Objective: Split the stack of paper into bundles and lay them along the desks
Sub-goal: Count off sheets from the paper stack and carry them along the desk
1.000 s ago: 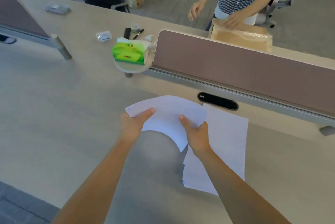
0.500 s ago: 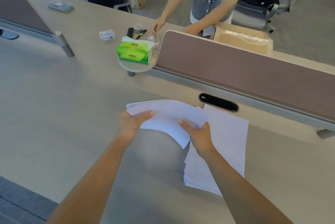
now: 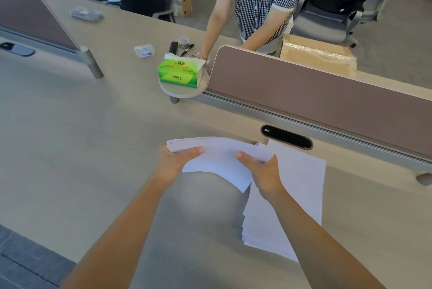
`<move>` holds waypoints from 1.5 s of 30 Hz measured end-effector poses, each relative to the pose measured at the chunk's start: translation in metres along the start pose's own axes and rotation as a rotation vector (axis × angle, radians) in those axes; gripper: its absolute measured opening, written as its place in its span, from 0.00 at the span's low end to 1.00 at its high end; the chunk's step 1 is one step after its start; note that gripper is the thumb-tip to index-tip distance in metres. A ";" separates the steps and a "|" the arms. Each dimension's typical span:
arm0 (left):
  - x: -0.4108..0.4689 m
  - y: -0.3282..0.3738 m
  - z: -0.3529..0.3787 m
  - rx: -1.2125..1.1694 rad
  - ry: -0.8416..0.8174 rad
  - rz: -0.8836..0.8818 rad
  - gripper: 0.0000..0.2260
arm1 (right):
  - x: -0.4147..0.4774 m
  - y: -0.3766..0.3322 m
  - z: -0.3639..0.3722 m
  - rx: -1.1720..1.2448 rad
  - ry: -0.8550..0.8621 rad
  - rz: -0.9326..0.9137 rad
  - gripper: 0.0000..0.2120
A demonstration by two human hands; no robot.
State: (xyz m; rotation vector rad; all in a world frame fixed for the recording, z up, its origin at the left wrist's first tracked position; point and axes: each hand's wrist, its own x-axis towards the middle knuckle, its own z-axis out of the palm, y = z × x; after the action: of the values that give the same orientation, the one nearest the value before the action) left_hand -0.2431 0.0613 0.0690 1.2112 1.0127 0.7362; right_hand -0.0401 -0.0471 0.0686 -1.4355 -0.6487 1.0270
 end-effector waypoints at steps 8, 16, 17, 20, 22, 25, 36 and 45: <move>-0.004 0.000 -0.006 0.157 -0.017 -0.019 0.12 | -0.004 0.008 0.003 -0.129 -0.012 0.034 0.16; -0.025 0.031 0.007 0.338 0.206 -0.002 0.12 | -0.023 -0.017 0.011 -0.334 0.089 -0.093 0.25; -0.028 0.039 0.005 0.337 0.204 -0.003 0.12 | -0.029 -0.030 0.011 -0.342 0.094 -0.110 0.15; -0.041 0.066 0.000 0.259 0.102 0.033 0.10 | -0.045 -0.066 0.005 -0.311 0.055 -0.188 0.10; -0.052 0.080 -0.002 0.195 0.017 0.097 0.09 | -0.054 -0.086 0.000 -0.272 0.027 -0.224 0.11; -0.076 0.091 0.003 0.162 -0.061 0.153 0.06 | -0.066 -0.108 -0.010 -0.189 0.016 -0.227 0.07; -0.177 0.108 0.038 0.269 0.257 0.258 0.14 | -0.134 -0.157 -0.032 -0.077 -0.146 -0.186 0.09; -0.257 0.124 -0.016 0.224 0.421 0.128 0.12 | -0.186 -0.134 0.037 -0.092 -0.231 -0.112 0.15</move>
State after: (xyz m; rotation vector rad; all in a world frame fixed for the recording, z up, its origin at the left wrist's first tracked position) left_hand -0.3522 -0.1331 0.2475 1.3529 1.4018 1.0269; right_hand -0.1334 -0.1695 0.2424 -1.3537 -0.9436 1.0952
